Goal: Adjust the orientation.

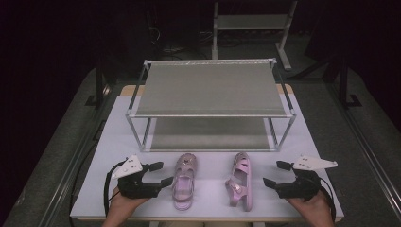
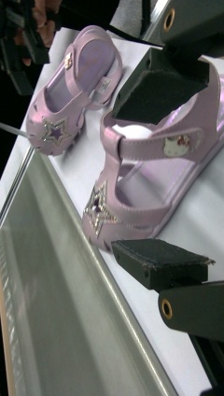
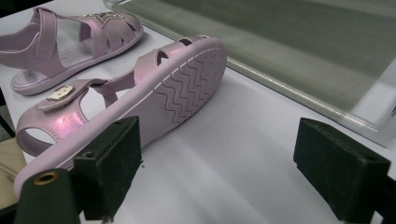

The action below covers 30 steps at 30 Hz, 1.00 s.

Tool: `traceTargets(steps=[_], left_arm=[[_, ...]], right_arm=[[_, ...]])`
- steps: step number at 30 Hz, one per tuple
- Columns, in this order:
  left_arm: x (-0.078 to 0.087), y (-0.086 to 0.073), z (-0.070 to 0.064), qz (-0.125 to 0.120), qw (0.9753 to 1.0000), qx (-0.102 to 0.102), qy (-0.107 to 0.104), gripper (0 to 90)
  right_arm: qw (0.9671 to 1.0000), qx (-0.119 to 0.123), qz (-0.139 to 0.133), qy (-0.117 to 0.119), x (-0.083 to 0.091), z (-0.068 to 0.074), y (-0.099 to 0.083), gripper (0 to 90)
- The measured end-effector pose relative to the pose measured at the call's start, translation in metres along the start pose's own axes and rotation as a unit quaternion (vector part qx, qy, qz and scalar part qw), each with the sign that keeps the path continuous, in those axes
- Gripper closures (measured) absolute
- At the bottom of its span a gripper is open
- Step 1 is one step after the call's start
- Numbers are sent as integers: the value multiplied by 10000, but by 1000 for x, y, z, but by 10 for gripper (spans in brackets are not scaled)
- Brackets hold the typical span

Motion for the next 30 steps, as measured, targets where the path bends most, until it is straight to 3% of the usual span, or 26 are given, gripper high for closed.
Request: traceTargets(steps=[7, 10, 13, 23, 26, 30], left_arm=[[-12, -6, -14, 233, 9995, -54, -198, 362], [-16, -10, -20, 422, 9987, -183, -200, 390], [-17, -12, -22, 470, 9985, -172, -227, 419], [-17, -18, -25, 678, 9976, -50, -127, 566], [-19, -21, -27, 862, 9961, -180, 53, 610], [-20, -17, -26, 818, 9961, -242, 222, 687]], right_arm=[[10000, 31, 46, 2, 1, 1, -2, 145], [10000, 44, 12, -5, 4, 2, -2, 149], [10000, 53, 1, -17, 5, 3, 0, 149], [9999, 95, 33, 32, 2, 6, 0, 149], [9999, 96, 43, 31, 1, 7, 1, 149], [9999, 92, 34, 32, 2, 6, 0, 148]])
Point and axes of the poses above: each handheld gripper's, and its own axes: x roughly backward along the jaws, y roughly out of its top, z roughly to its left, the point moved 10 cm from there along -x, roughly forward along the jaws, and after that the axes turned 7 degrees about -z, right-handed, at the moved point
